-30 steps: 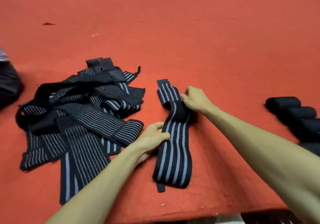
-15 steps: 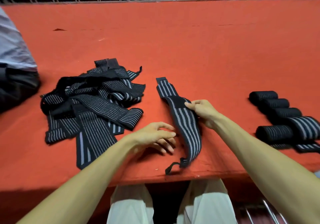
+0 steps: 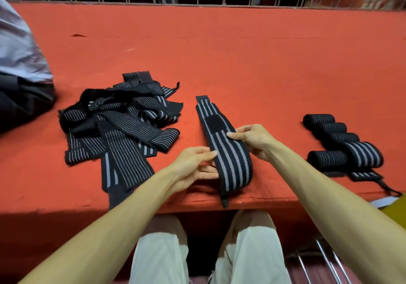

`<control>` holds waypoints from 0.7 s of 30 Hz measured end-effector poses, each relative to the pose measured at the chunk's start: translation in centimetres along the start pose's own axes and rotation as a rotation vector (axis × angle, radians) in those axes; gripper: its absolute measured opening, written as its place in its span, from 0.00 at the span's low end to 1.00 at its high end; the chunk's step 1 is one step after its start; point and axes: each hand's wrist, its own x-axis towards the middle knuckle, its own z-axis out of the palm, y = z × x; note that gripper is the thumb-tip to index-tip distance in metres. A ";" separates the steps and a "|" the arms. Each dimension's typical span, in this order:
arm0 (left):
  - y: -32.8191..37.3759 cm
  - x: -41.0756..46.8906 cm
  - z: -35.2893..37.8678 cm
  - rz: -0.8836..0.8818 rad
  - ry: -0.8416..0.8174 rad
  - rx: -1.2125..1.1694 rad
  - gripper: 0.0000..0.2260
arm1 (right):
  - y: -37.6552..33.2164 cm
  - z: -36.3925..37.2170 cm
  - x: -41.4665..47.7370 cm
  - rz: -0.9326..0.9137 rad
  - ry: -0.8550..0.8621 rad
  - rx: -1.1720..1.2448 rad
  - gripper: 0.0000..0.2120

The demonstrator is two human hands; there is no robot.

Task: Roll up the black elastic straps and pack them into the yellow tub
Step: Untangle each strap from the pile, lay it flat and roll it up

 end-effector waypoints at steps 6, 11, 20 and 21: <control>-1.8 0.1 -1.1 -0.058 0.102 0.551 0.04 | 3.6 0.7 0.0 0.039 0.075 -0.461 0.13; -1.8 -0.2 -2.0 -0.059 0.129 0.737 0.06 | 3.8 1.5 0.2 0.027 0.090 -0.633 0.12; 0.5 -0.7 -4.1 0.046 0.174 0.918 0.05 | 1.5 2.5 1.4 0.006 0.039 -1.235 0.19; 0.8 -0.6 -4.8 0.081 0.192 0.934 0.04 | 1.1 2.5 1.5 0.006 0.023 -1.273 0.21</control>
